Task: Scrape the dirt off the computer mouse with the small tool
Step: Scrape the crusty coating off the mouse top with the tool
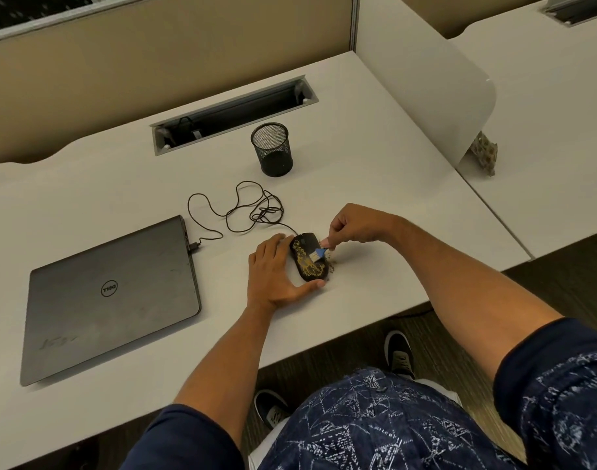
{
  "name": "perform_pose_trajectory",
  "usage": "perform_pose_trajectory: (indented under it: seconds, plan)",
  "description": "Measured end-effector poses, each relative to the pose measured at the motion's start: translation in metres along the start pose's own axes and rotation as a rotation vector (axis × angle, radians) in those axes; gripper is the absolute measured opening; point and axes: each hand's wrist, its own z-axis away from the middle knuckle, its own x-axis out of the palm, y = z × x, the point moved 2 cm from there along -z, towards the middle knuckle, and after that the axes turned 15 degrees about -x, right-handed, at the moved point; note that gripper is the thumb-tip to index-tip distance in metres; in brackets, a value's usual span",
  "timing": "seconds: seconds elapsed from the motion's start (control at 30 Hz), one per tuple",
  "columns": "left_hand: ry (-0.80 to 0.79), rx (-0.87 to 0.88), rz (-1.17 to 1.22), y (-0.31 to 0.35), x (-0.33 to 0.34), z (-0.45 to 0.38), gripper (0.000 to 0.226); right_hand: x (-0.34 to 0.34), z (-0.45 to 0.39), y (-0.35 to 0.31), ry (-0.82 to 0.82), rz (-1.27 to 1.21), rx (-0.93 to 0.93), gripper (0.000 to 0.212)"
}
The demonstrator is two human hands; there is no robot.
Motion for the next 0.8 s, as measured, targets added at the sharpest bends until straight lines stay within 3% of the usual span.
perform_pose_trajectory:
  seconds: [0.2, 0.4, 0.63, 0.8]
  plan:
    - [0.006, -0.002, -0.006, -0.001, 0.002, 0.000, 0.115, -0.008, 0.010, 0.004, -0.135, 0.079, 0.071, 0.021]
    - [0.015, 0.003, -0.007, -0.002, 0.002, 0.000, 0.114, -0.007, 0.006, 0.001, -0.001, -0.041, -0.010, 0.026]
    - [0.025, 0.009, 0.010, -0.002, 0.003, -0.001, 0.113, -0.006, 0.007, 0.003, -0.153, 0.124, 0.029, 0.021]
    - [0.020, 0.005, 0.006, -0.002, 0.003, -0.001, 0.113, -0.015, 0.007, 0.005, 0.005, 0.002, 0.005, 0.023]
